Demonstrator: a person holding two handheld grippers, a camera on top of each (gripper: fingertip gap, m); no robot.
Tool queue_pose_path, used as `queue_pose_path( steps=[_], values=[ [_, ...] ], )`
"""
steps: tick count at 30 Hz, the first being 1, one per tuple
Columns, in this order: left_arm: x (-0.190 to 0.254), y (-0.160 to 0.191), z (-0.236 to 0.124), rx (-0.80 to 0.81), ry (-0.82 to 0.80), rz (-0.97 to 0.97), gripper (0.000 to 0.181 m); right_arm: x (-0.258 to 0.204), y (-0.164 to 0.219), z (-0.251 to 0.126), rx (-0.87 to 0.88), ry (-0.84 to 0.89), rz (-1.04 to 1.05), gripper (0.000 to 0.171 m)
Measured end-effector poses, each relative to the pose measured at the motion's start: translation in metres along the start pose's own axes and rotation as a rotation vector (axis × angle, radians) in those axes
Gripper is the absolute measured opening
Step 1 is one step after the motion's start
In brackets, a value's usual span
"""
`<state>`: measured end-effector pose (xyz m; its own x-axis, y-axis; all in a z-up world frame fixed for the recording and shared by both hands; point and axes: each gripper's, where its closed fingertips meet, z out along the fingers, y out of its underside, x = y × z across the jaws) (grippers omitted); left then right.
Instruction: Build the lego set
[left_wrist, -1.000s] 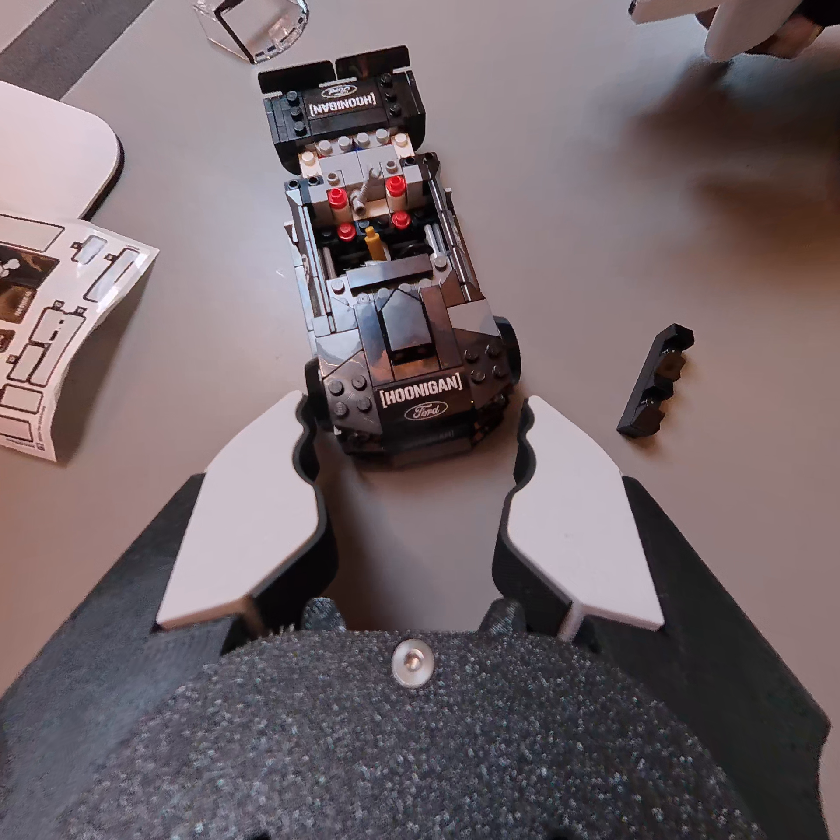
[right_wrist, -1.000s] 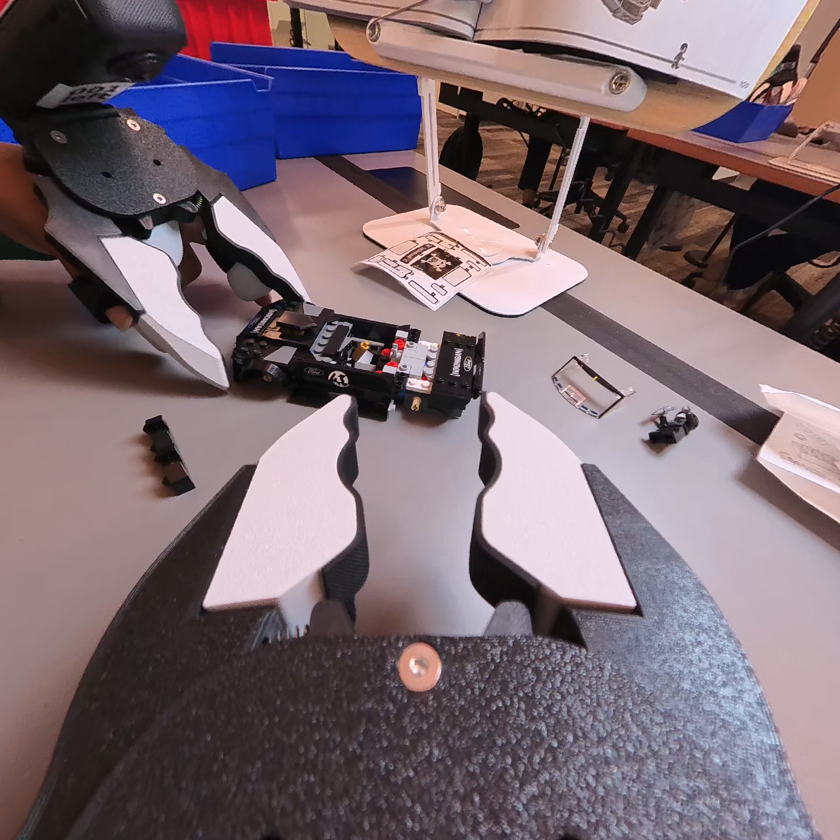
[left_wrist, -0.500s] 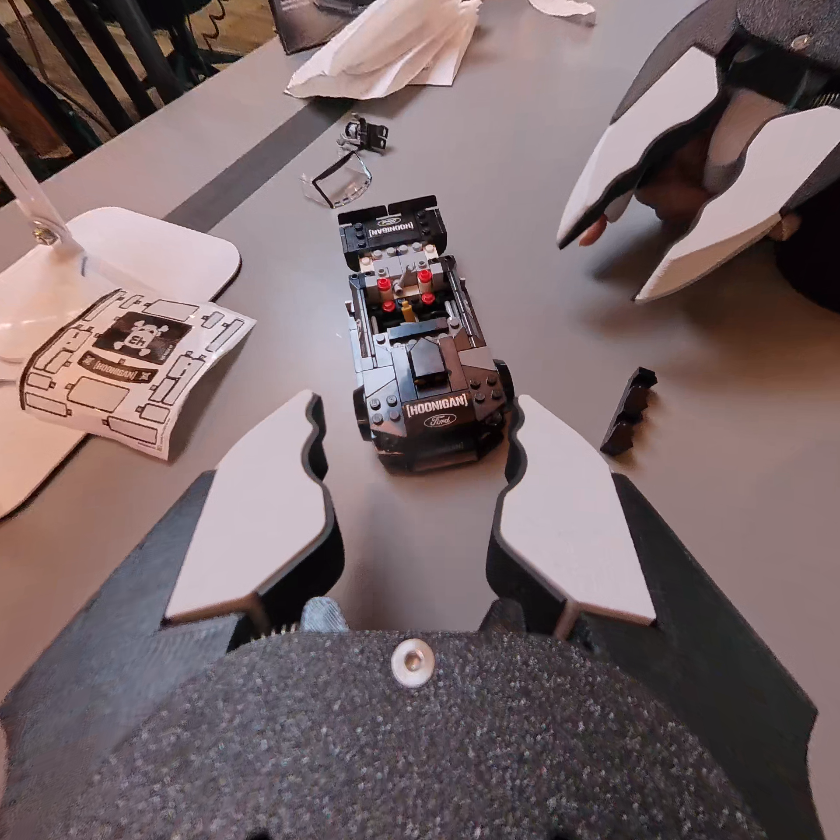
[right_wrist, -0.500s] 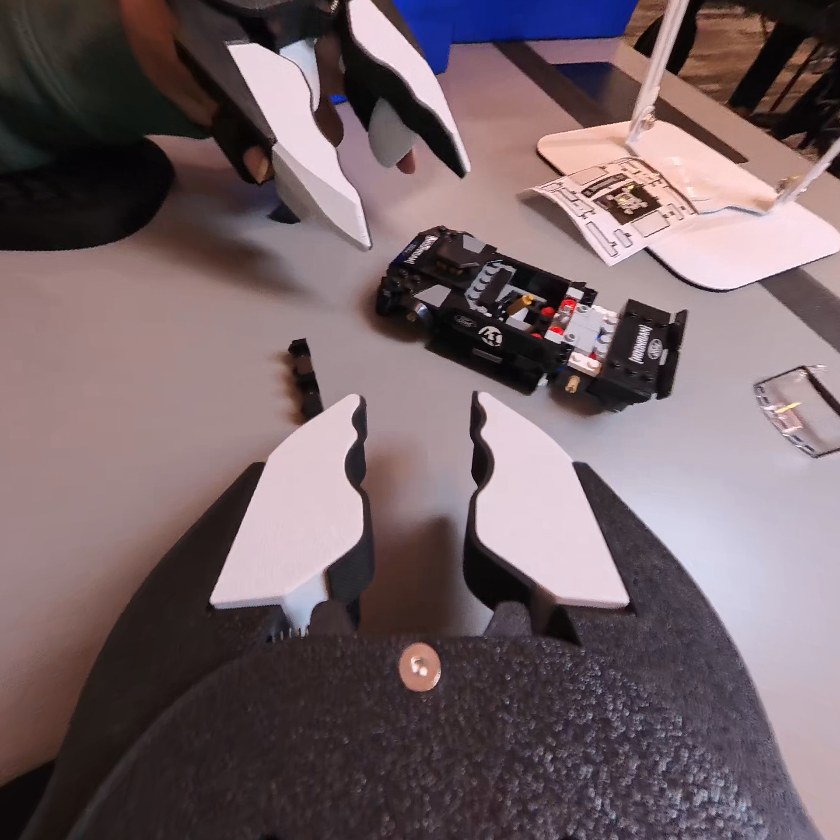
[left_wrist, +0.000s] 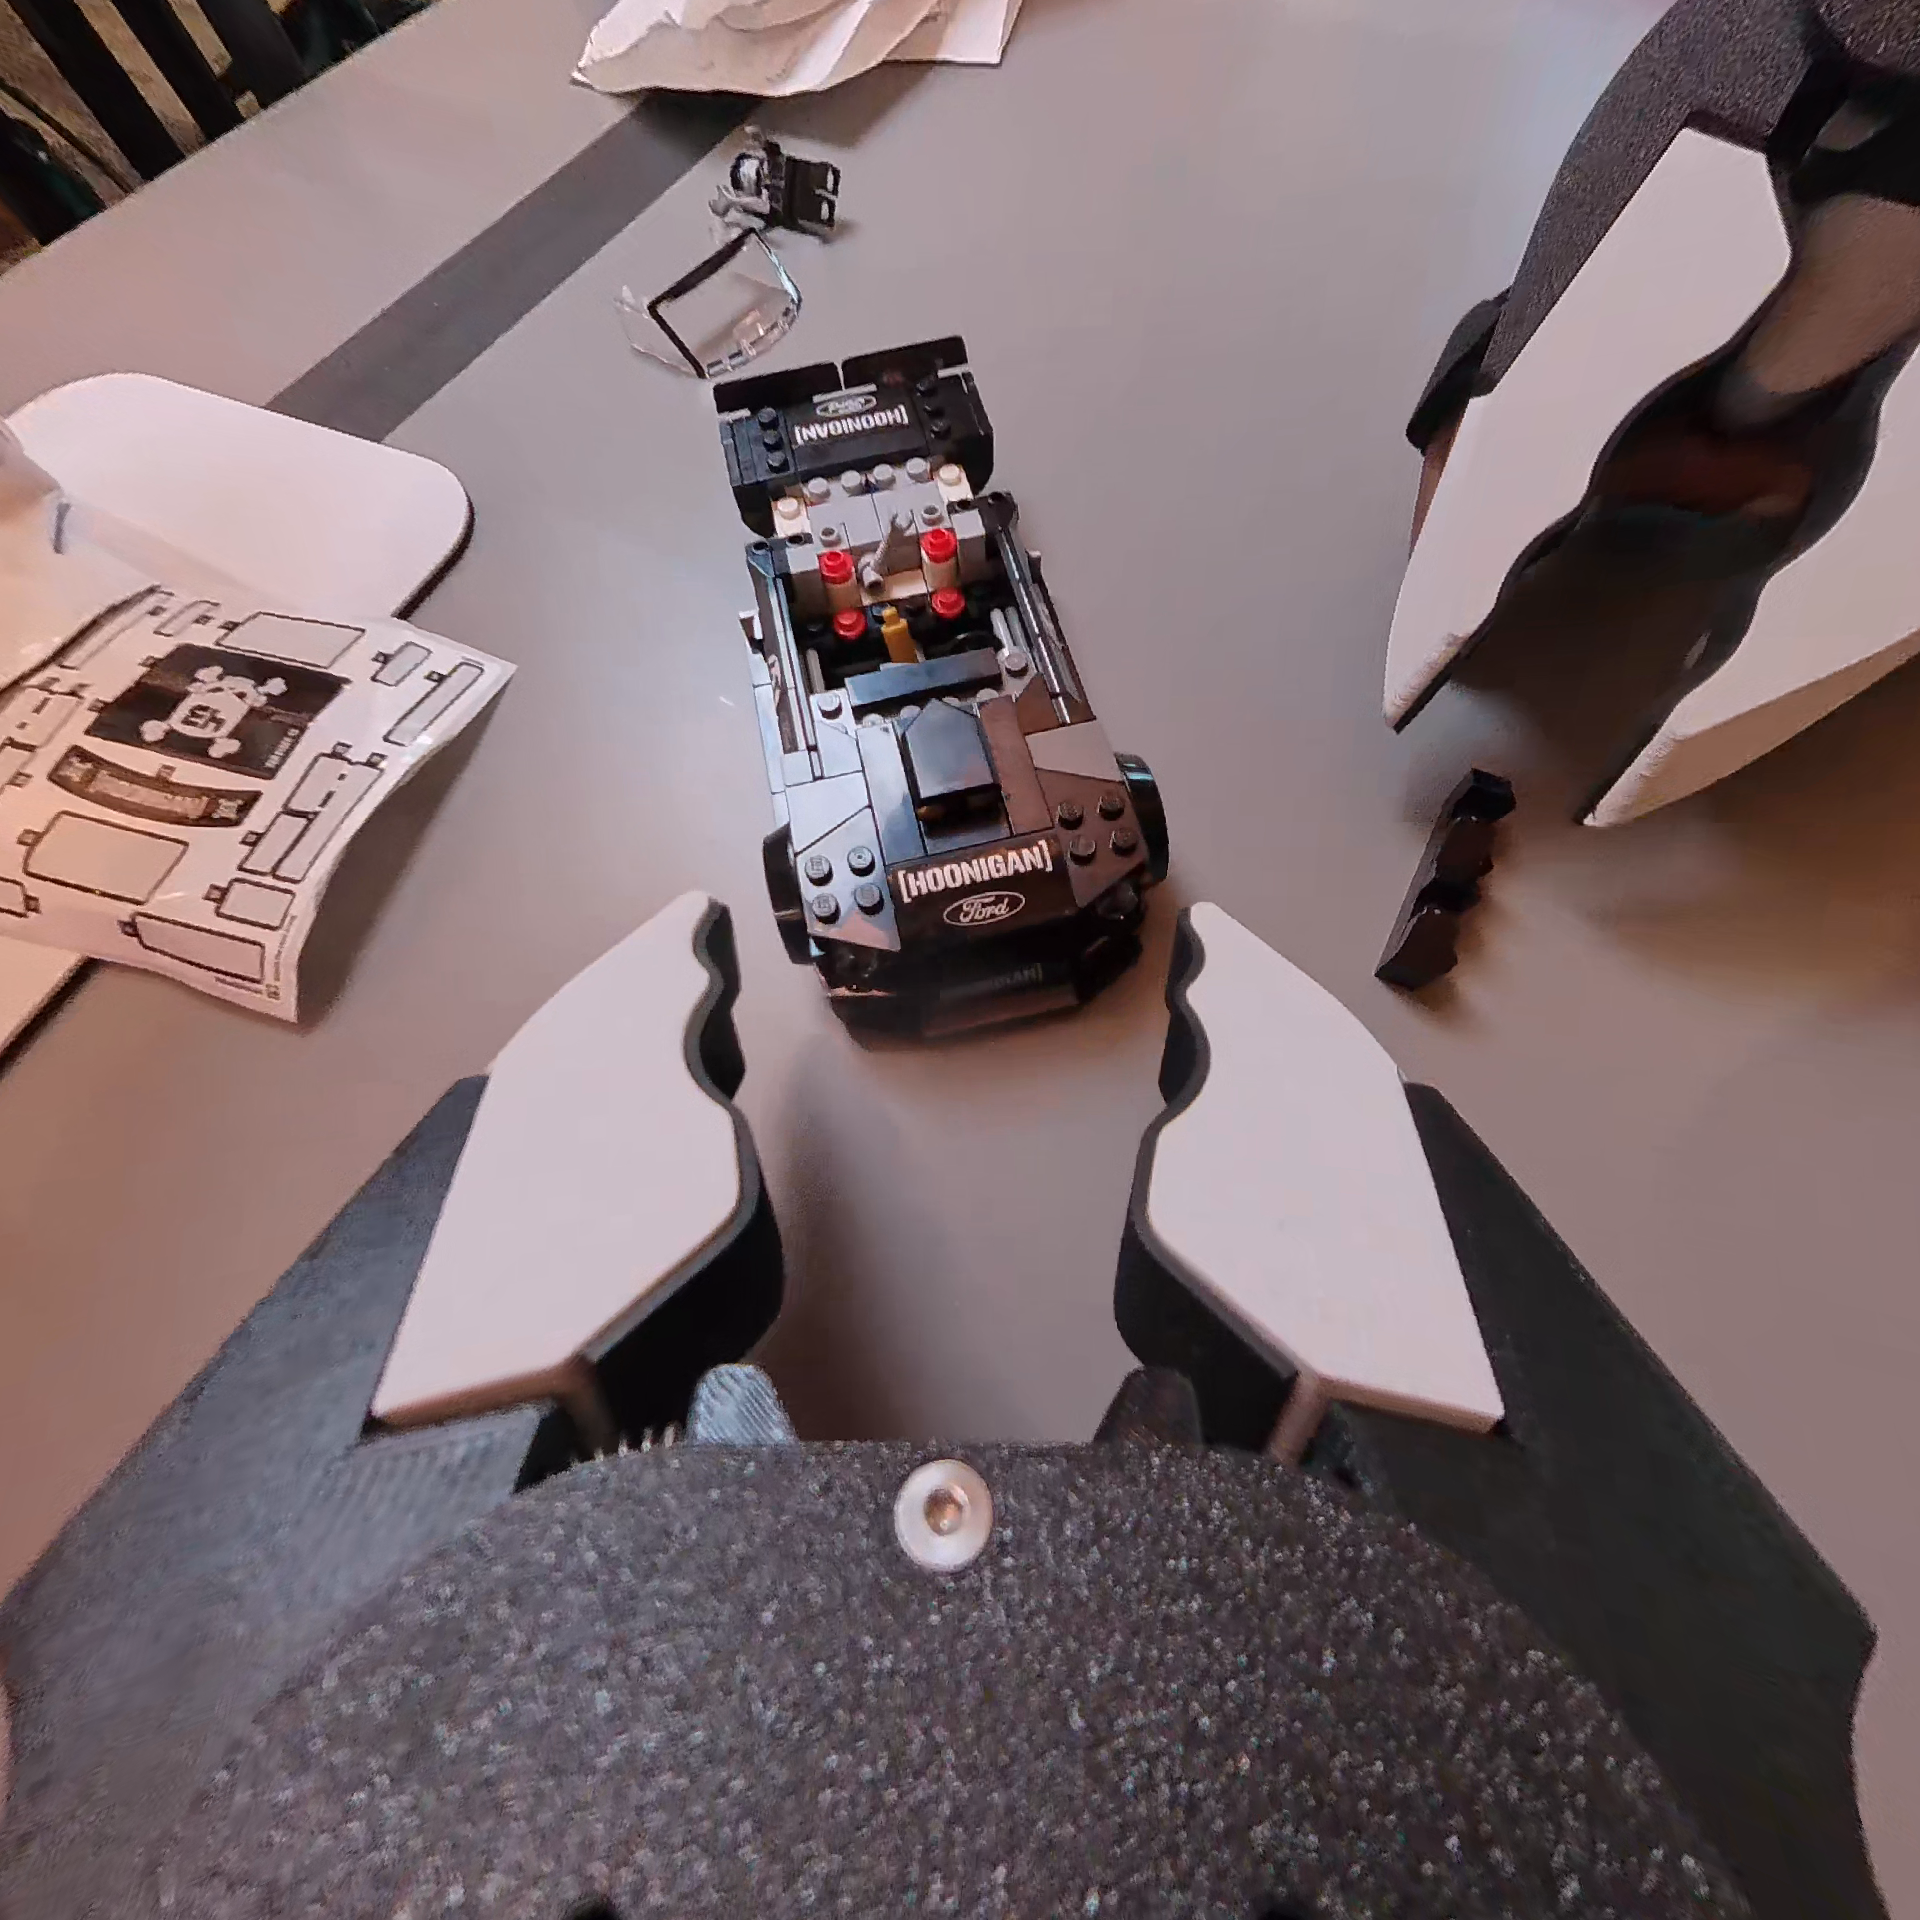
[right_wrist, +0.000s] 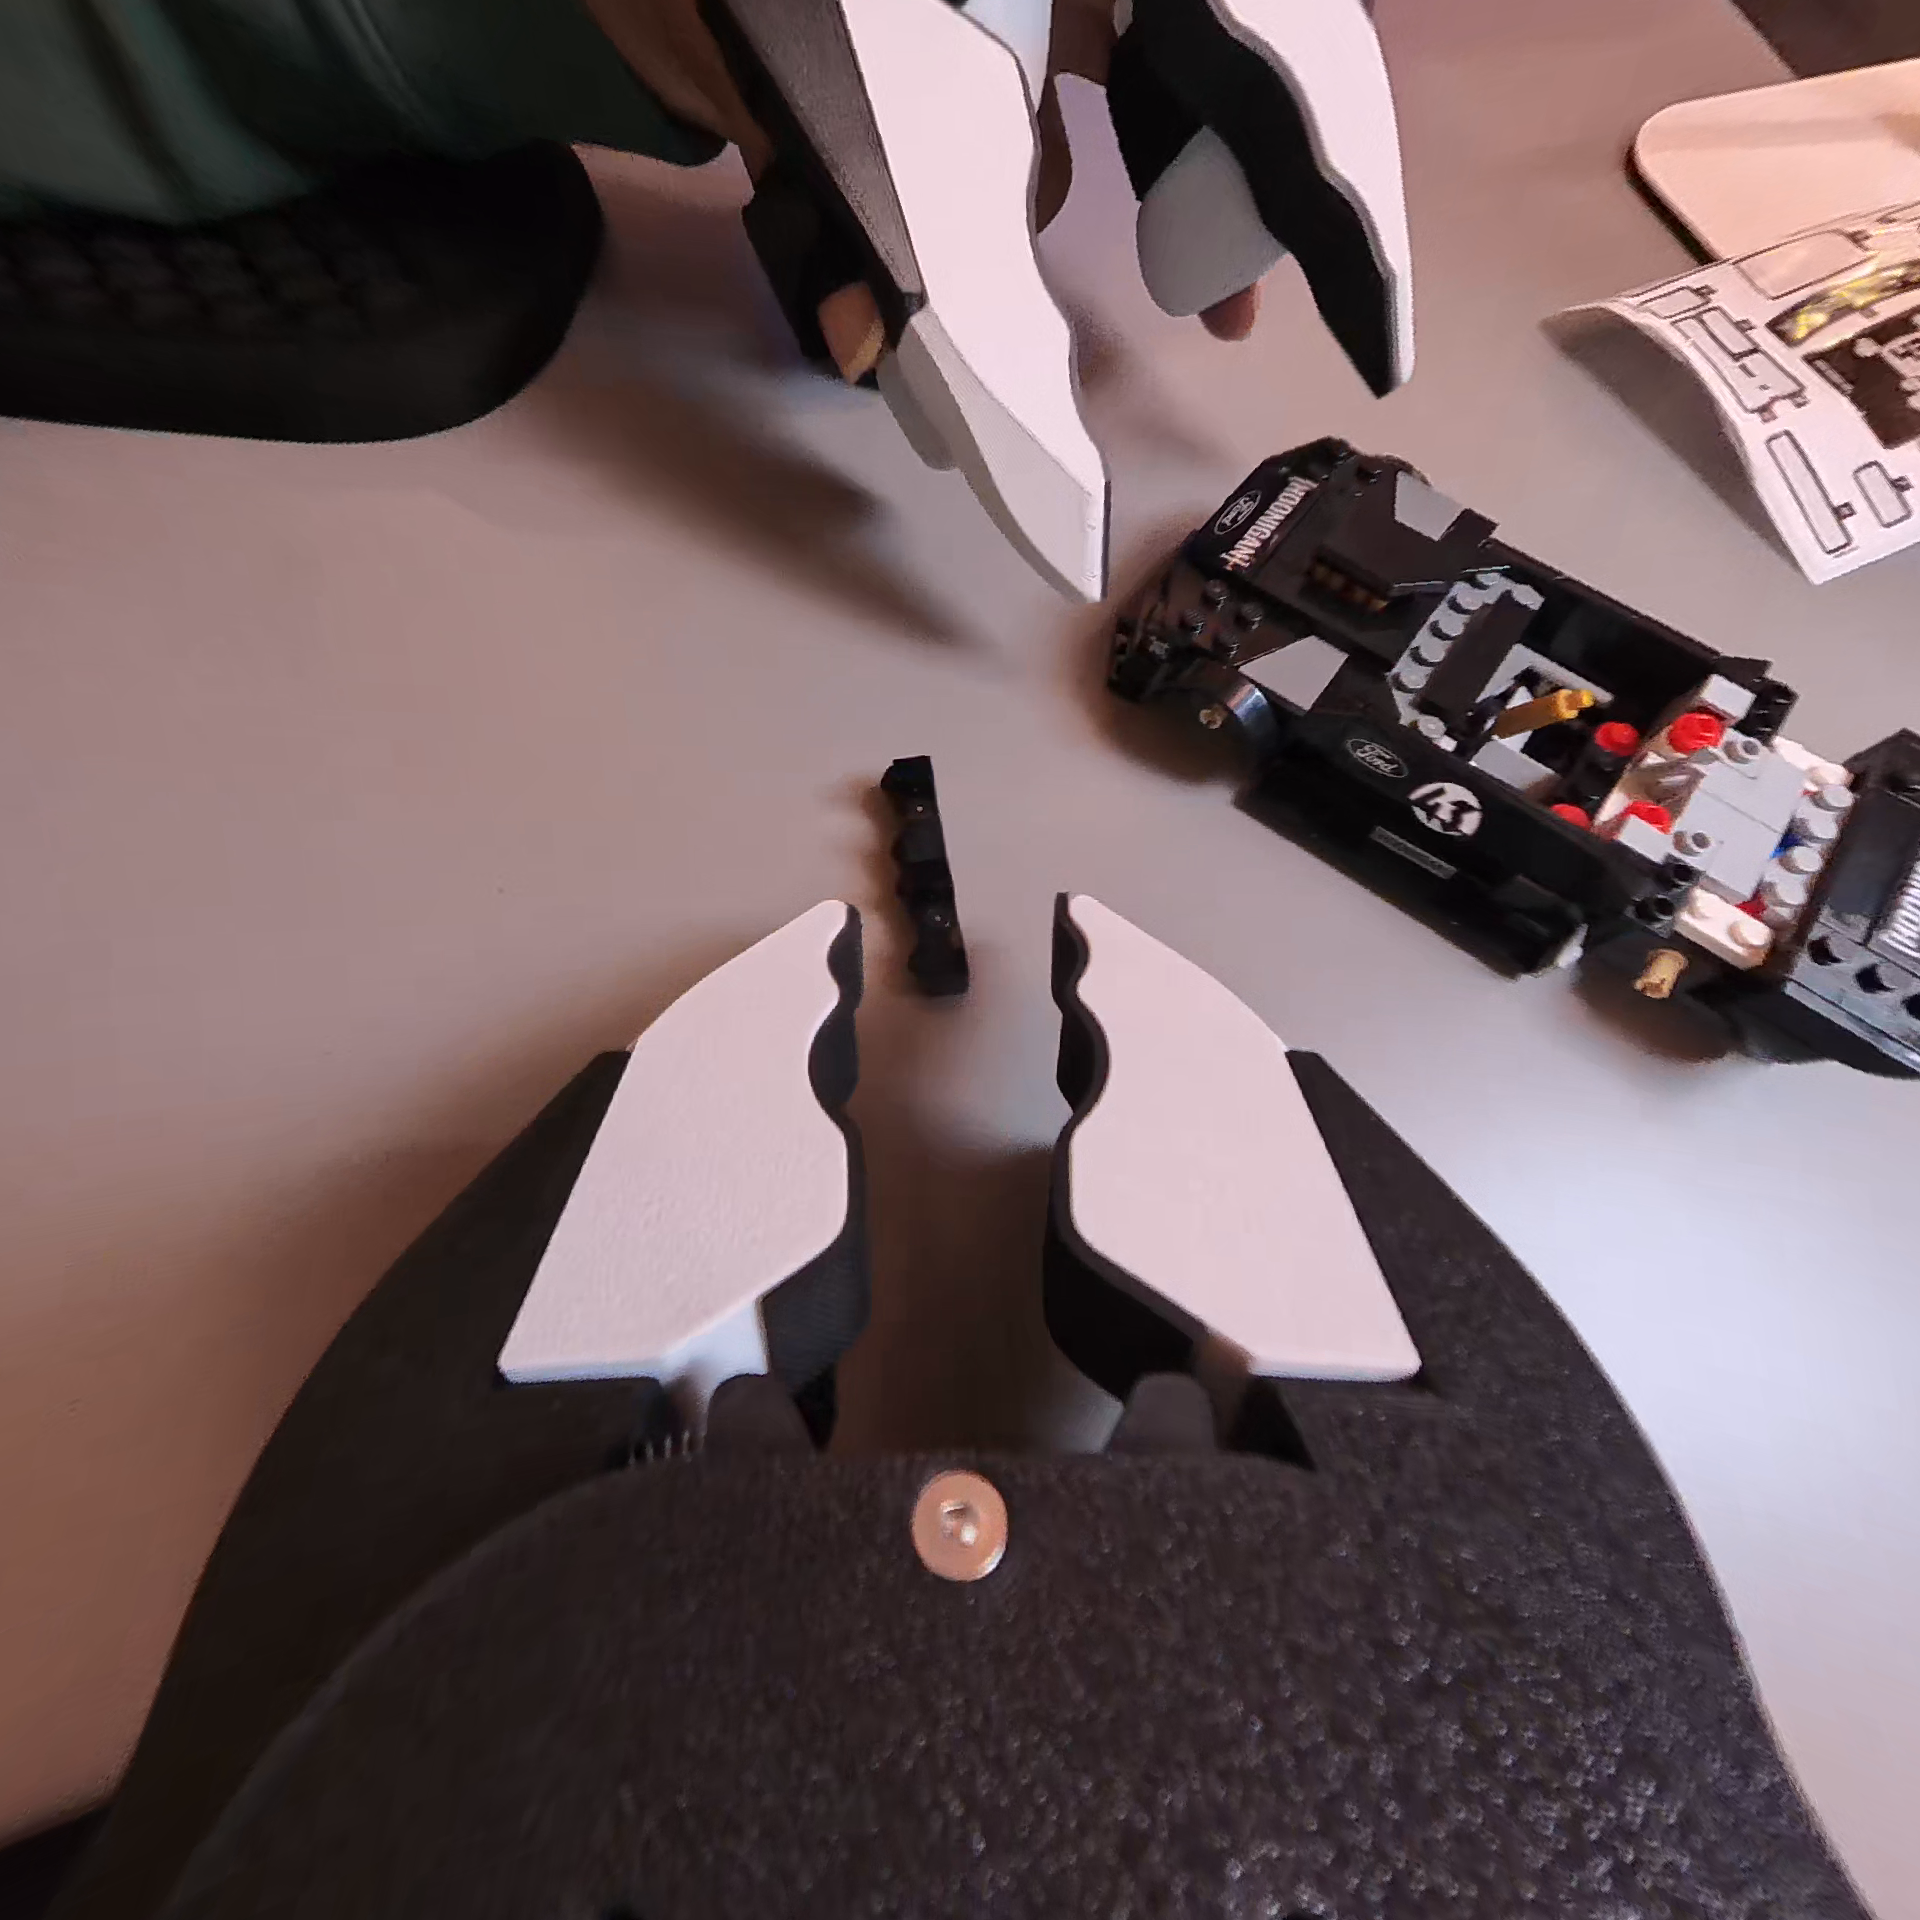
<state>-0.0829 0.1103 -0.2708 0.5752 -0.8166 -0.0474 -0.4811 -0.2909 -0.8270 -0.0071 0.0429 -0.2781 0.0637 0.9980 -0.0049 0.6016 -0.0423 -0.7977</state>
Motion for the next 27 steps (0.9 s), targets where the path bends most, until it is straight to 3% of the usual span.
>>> queue_pose_path(
  steps=[9, 19, 21, 25, 27],
  values=[
    [0.010, 0.007, 0.010, -0.043, 0.030, 0.015, 0.089, -0.005, 0.006, 0.008, -0.098, 0.015, -0.055, 0.035],
    [0.009, 0.007, 0.014, -0.057, 0.007, 0.012, 0.089, -0.002, 0.008, 0.012, -0.168, 0.097, -0.173, 0.009],
    [0.010, 0.008, 0.015, -0.064, -0.004, 0.027, 0.089, -0.003, 0.006, 0.013, -0.150, 0.155, -0.268, 0.008],
    [0.013, 0.010, 0.014, -0.066, -0.005, 0.047, 0.089, 0.002, -0.014, -0.001, -0.048, 0.473, -0.678, 0.008],
    [0.013, 0.010, 0.015, -0.071, -0.001, 0.050, 0.090, 0.000, -0.022, -0.005, -0.027, 0.553, -0.798, 0.008]
  ],
)
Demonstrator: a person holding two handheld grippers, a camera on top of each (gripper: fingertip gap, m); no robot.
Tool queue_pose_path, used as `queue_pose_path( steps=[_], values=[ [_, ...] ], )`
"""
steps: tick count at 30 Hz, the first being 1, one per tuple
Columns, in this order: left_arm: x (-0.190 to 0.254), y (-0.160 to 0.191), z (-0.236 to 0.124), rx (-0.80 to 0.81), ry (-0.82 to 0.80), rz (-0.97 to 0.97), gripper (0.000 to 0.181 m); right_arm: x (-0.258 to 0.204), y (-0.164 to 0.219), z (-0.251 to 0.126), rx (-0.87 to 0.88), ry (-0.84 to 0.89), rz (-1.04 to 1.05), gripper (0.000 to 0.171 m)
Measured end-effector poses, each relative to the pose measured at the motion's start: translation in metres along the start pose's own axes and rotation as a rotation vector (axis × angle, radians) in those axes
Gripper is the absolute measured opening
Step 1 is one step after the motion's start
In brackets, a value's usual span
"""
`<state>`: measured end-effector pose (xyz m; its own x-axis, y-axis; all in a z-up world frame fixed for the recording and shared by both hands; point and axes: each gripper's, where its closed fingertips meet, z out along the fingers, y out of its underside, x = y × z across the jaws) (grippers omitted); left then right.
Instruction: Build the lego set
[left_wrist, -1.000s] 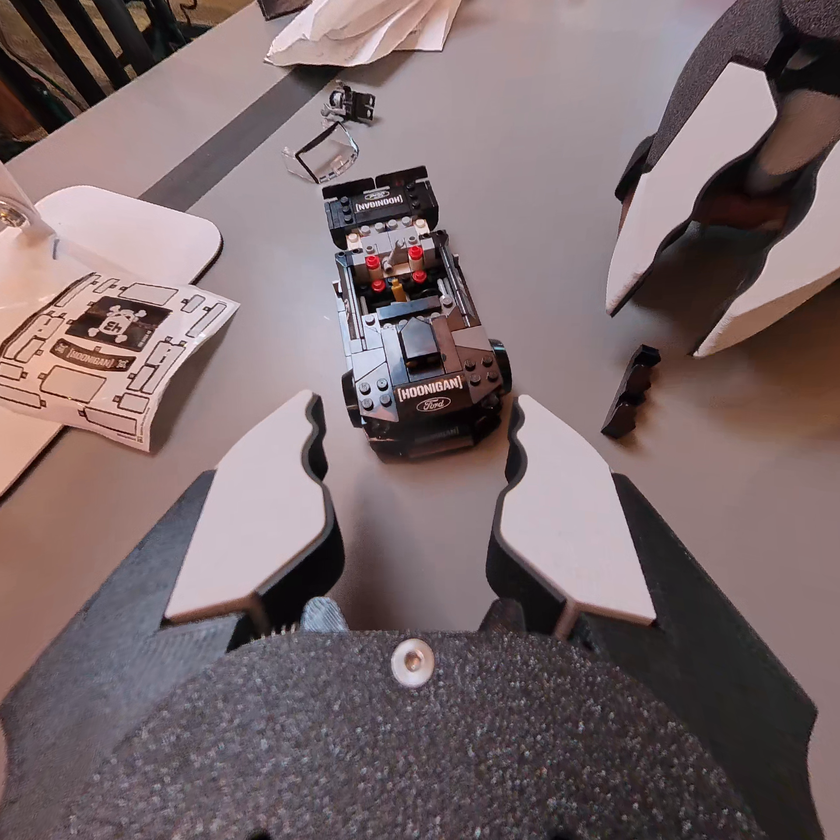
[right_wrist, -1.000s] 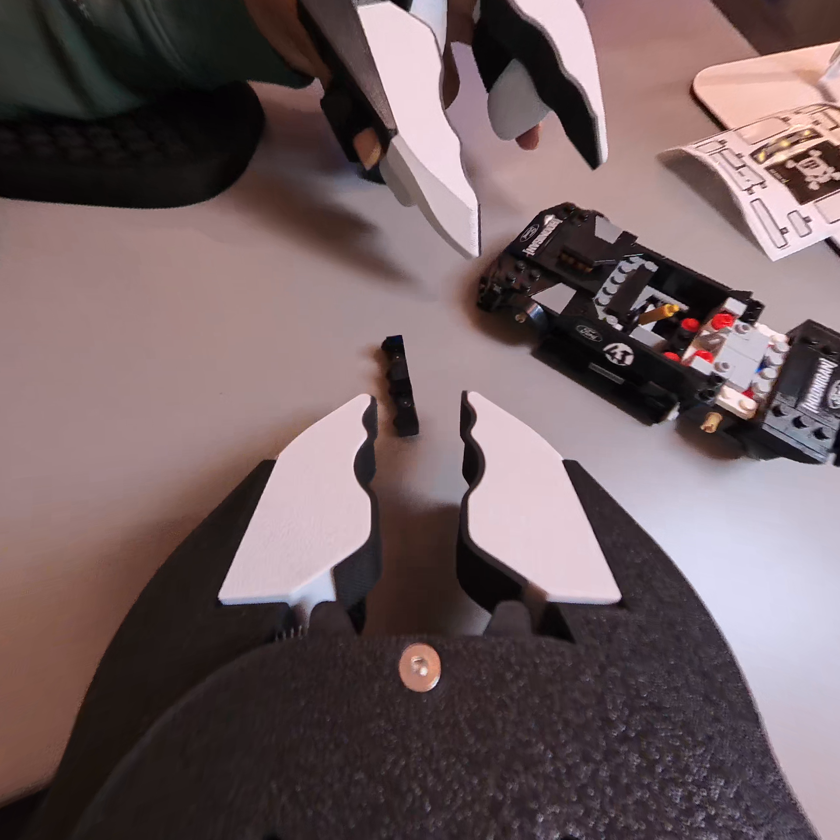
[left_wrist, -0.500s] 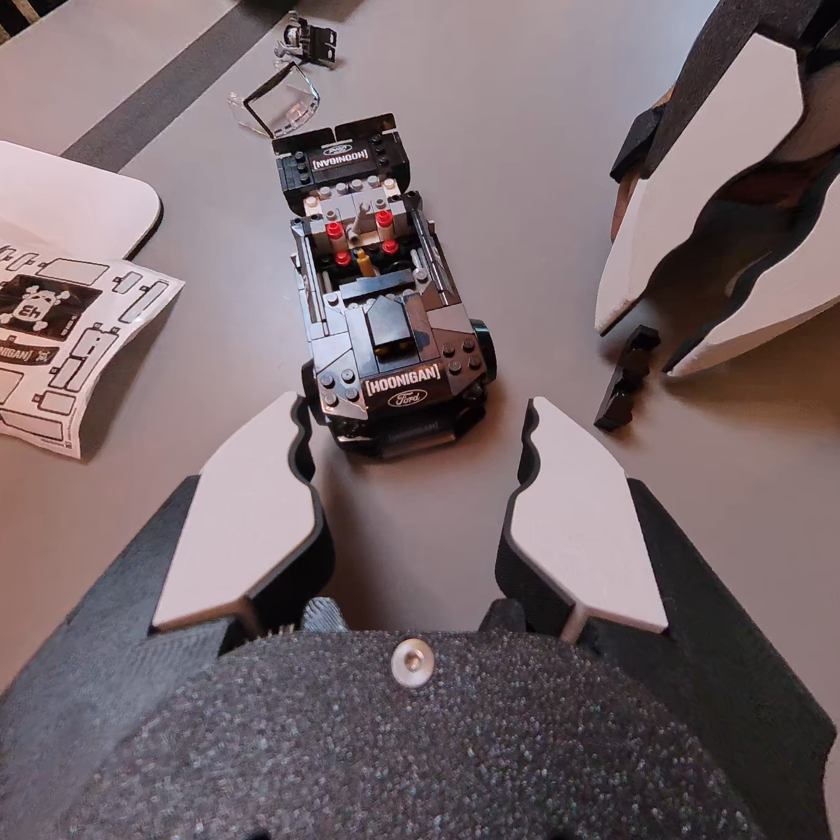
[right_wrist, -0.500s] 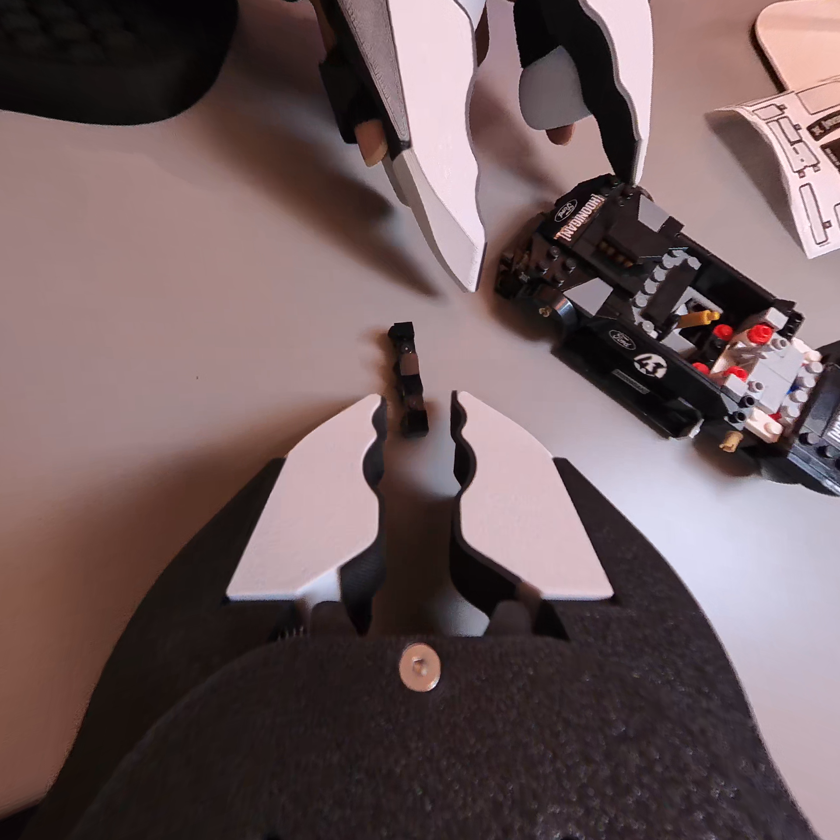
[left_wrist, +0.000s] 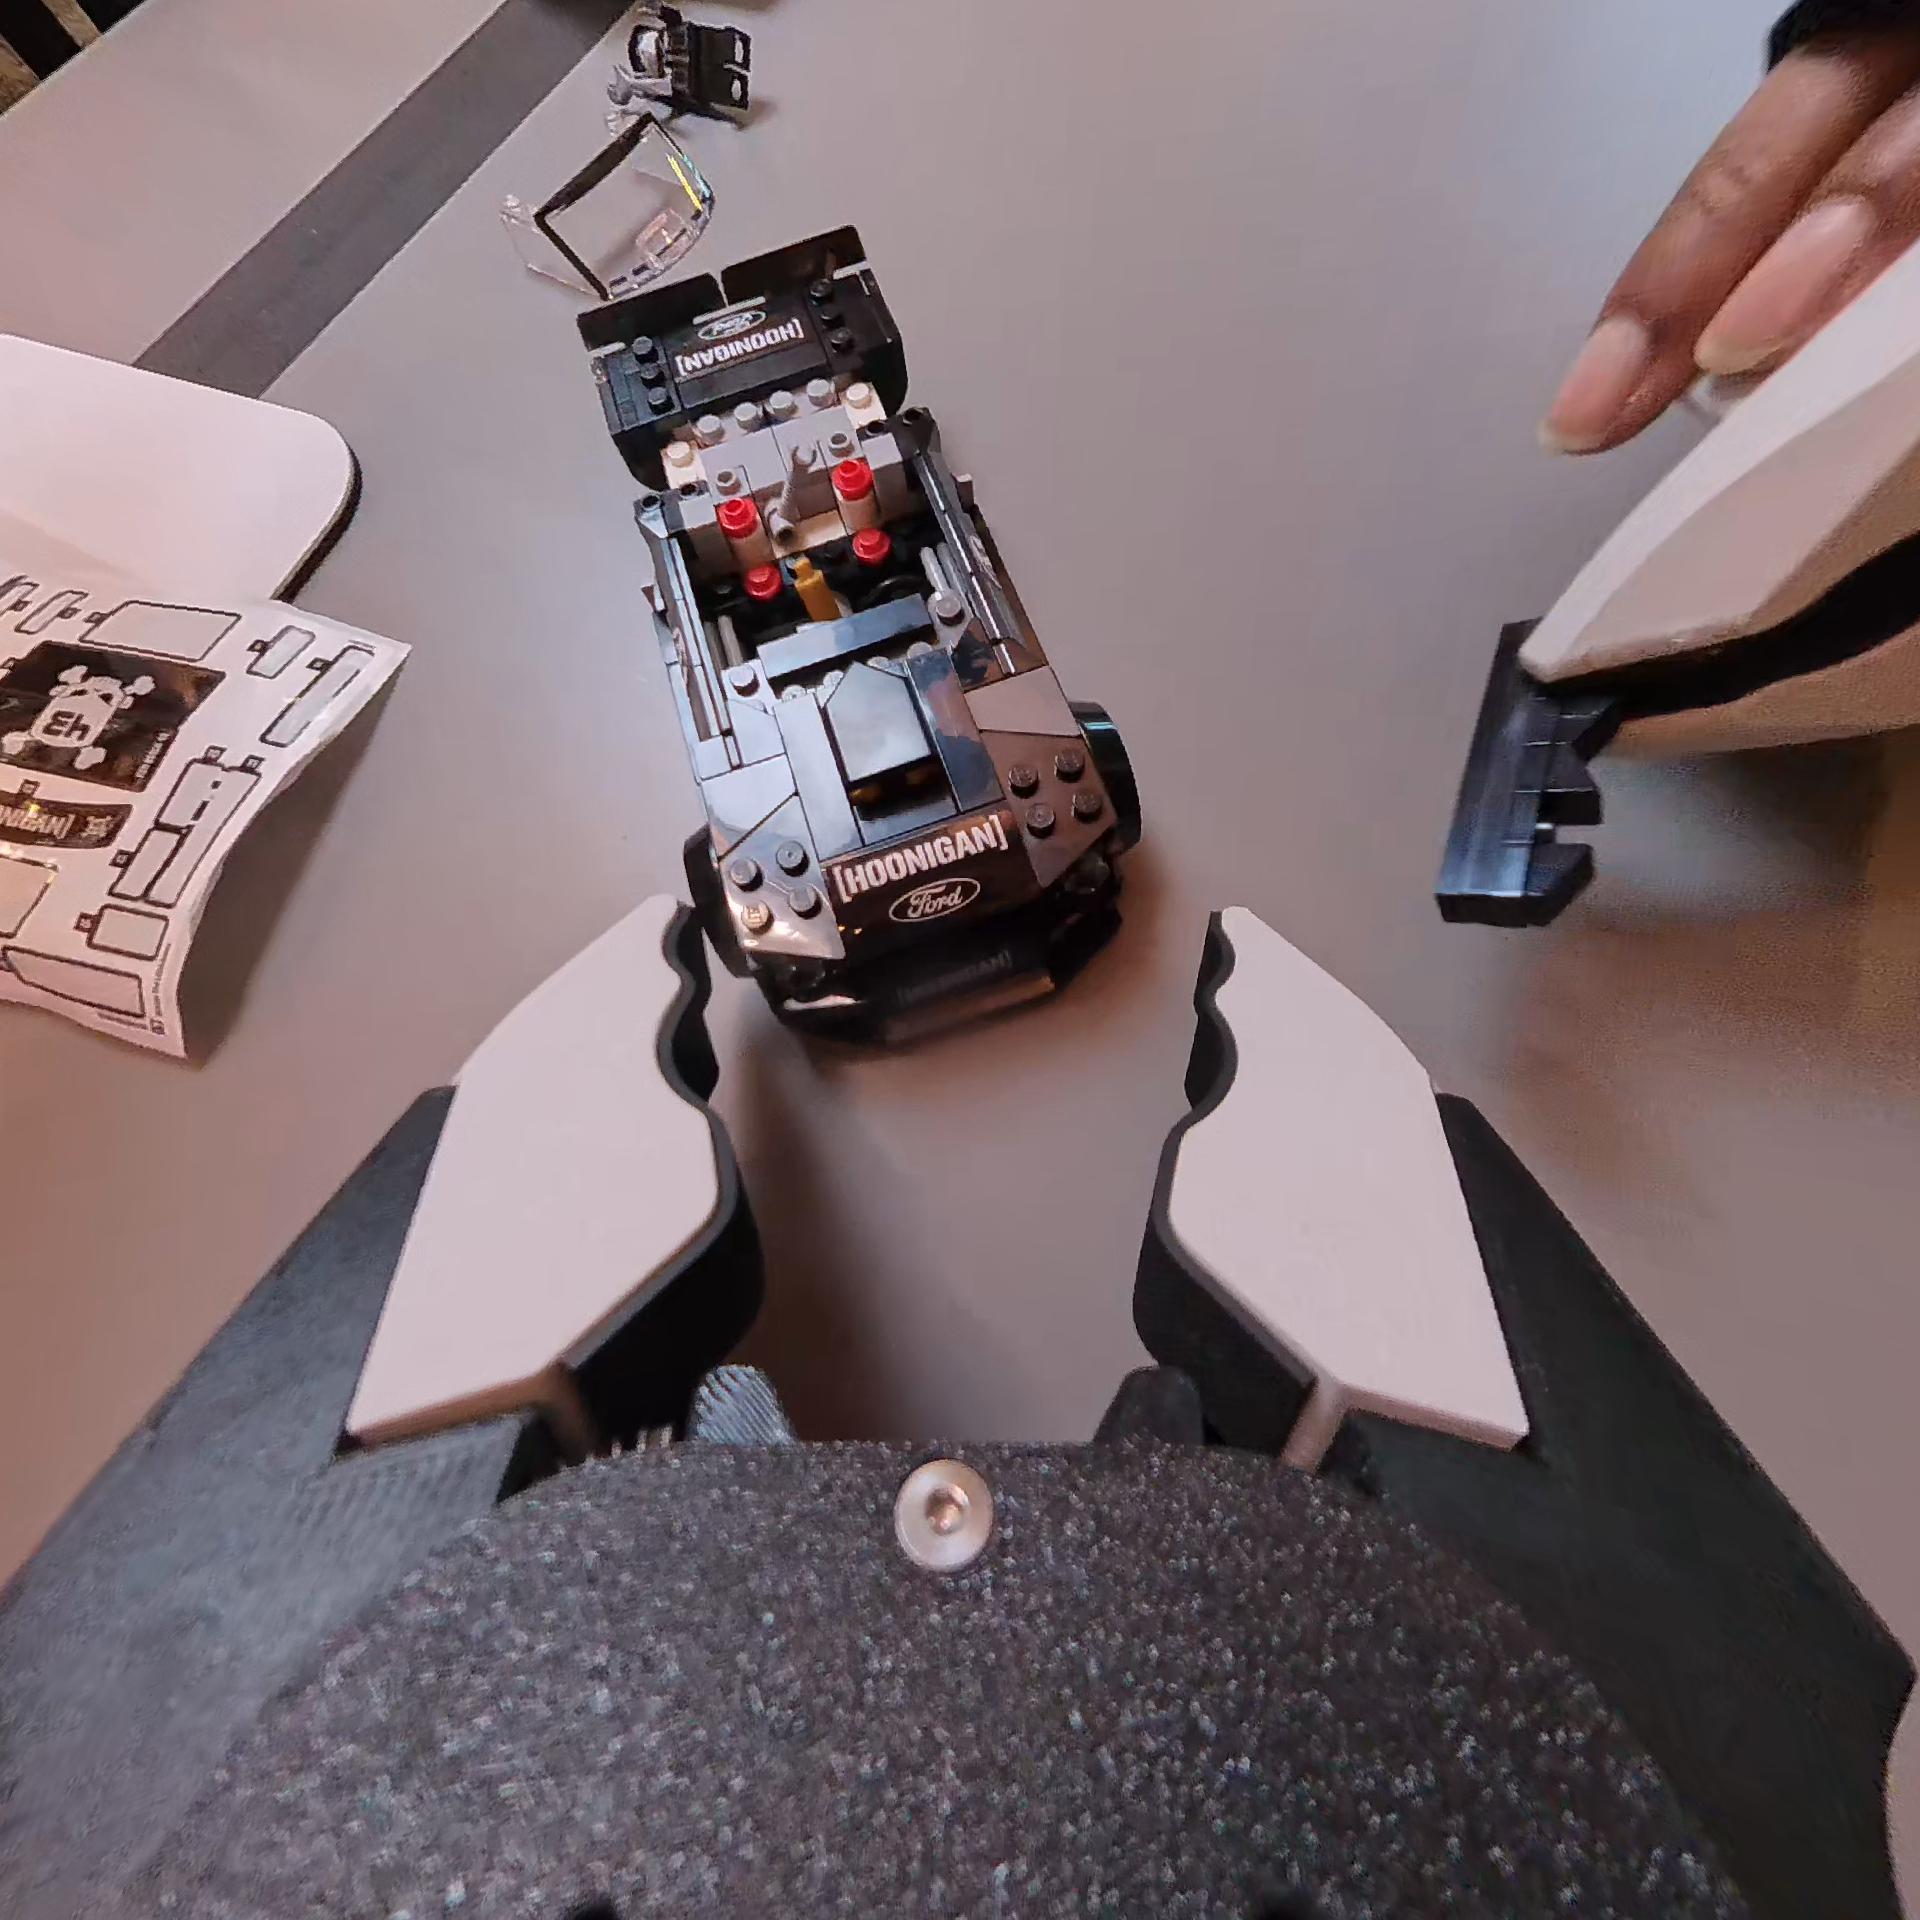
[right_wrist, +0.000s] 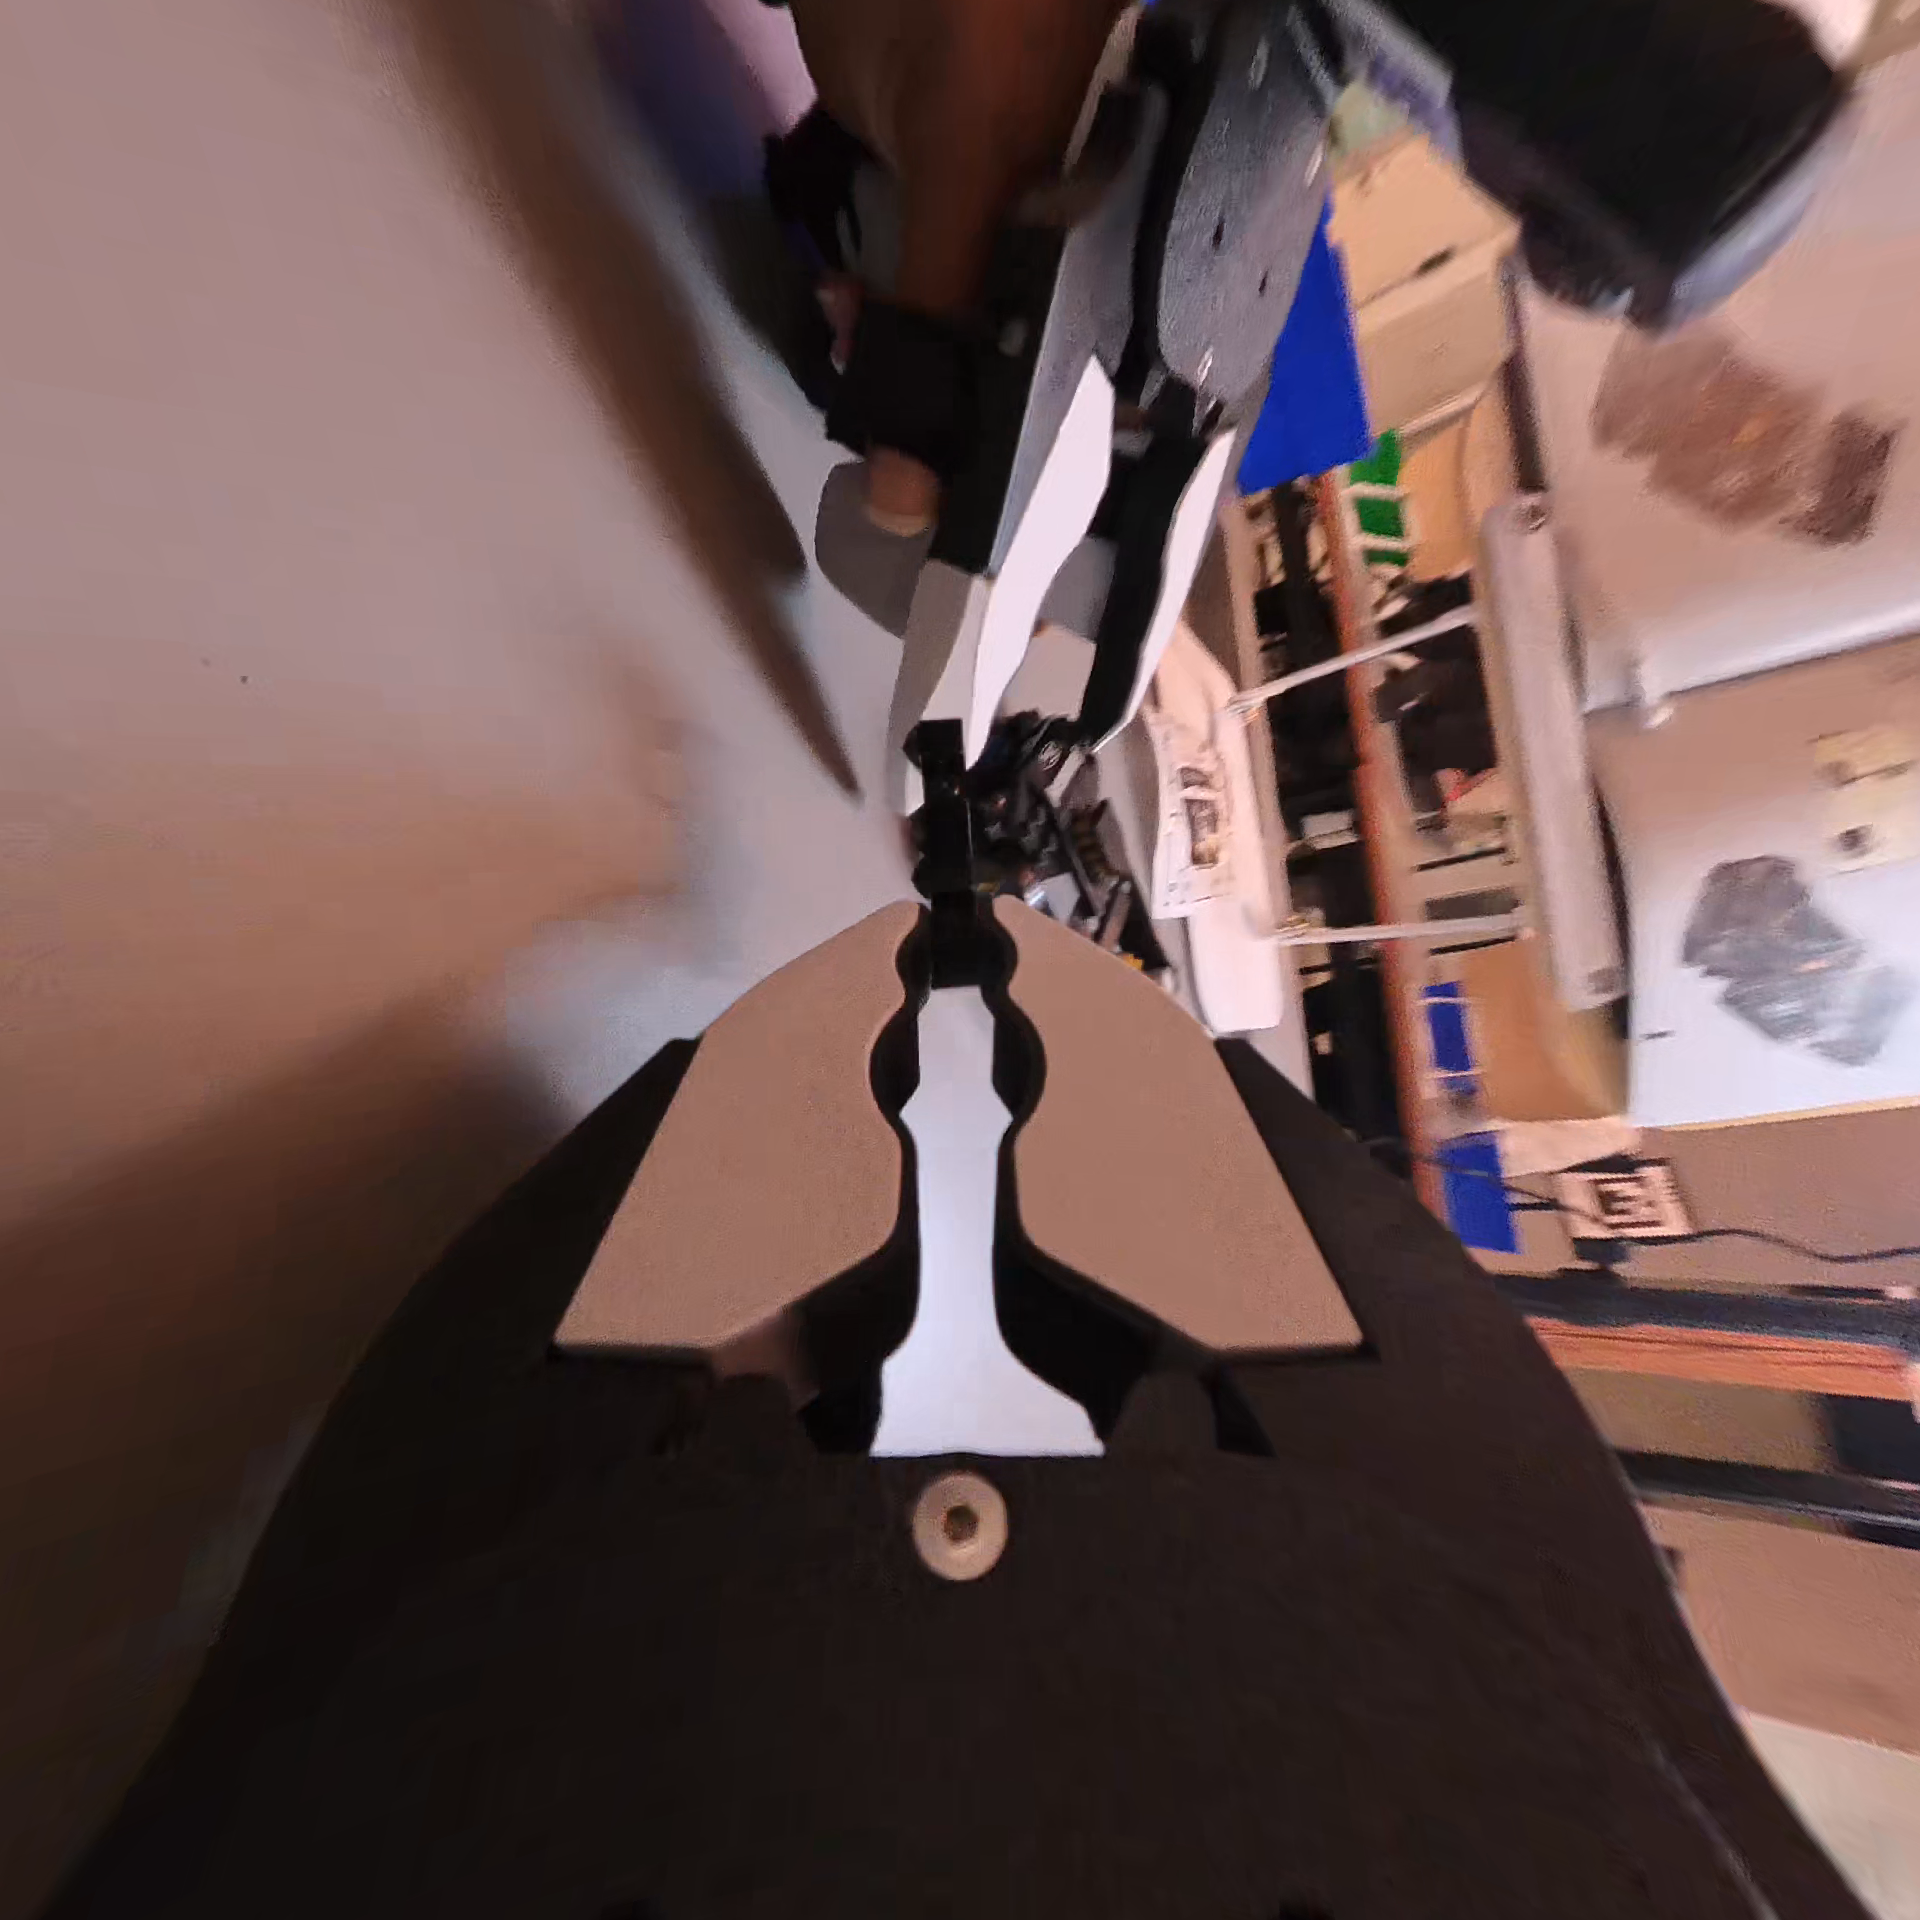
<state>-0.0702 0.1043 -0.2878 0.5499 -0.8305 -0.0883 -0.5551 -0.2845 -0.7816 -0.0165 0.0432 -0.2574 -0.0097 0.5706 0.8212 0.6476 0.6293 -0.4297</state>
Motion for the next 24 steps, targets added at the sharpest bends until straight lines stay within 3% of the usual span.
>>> queue_pose_path(
  steps=[12, 24],
  values=[
    [0.002, -0.002, 0.009, -0.032, -0.014, -0.058, 0.097, 0.021, -0.004, -0.006, 0.029, 0.121, -0.014, 0.008],
    [0.000, -0.001, 0.014, -0.058, -0.043, -0.064, 0.081, 0.022, 0.008, -0.004, 0.007, 0.090, 0.101, 0.008]
  ],
)
